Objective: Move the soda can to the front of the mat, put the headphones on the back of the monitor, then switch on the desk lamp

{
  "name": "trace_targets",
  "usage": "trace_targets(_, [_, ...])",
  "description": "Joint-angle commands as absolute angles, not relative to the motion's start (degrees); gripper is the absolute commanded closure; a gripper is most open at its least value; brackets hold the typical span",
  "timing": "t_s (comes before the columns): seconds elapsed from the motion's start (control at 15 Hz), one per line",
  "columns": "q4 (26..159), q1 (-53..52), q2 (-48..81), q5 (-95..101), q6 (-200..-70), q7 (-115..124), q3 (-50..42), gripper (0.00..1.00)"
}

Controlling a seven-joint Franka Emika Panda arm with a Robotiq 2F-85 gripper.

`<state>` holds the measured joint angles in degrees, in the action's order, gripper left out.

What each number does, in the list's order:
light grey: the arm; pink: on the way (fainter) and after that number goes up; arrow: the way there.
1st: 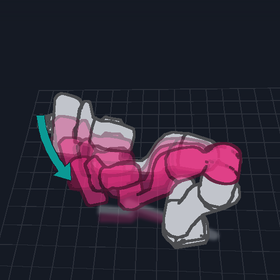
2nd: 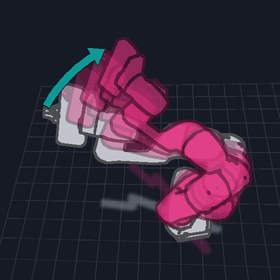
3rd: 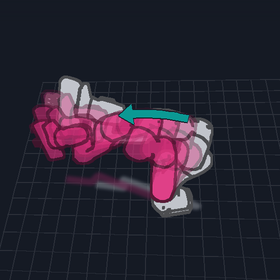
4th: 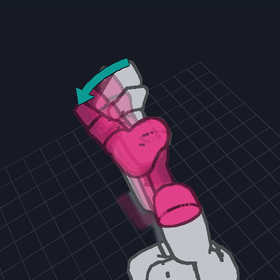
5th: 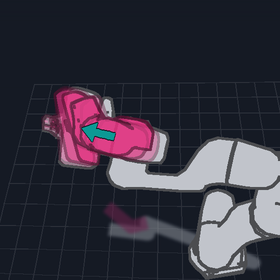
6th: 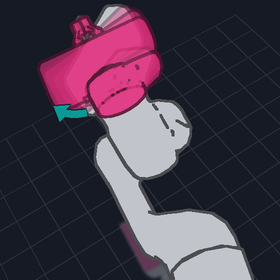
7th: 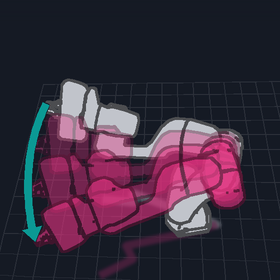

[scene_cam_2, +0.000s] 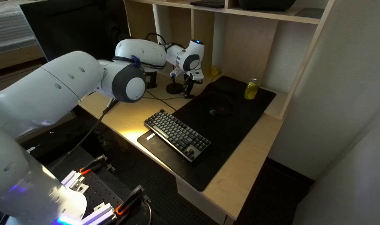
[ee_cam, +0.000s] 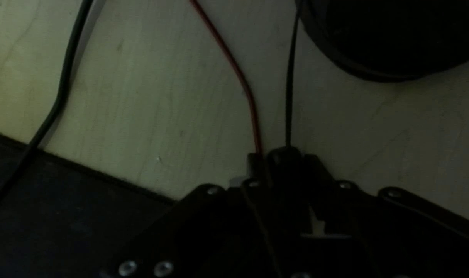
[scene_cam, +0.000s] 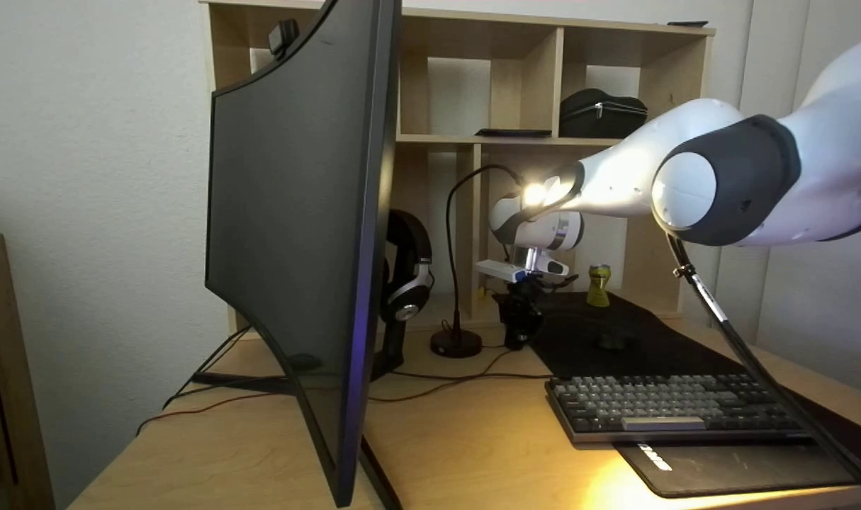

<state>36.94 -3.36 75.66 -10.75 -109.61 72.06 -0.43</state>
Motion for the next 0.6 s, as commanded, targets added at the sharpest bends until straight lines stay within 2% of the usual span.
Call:
trace_targets(0.0, [37.3,-1.6,73.8,-12.0,-109.0,72.8,0.0,0.35])
trace_targets(0.33, [39.5,0.9,69.0,-14.6,-107.6,70.8,1.6,0.02])
trace_targets(0.47, [36.4,0.1,71.5,-13.9,-108.6,72.4,0.3,0.0])
trace_targets(0.53, [36.4,0.3,70.9,-14.0,-108.2,72.4,0.4,0.05])
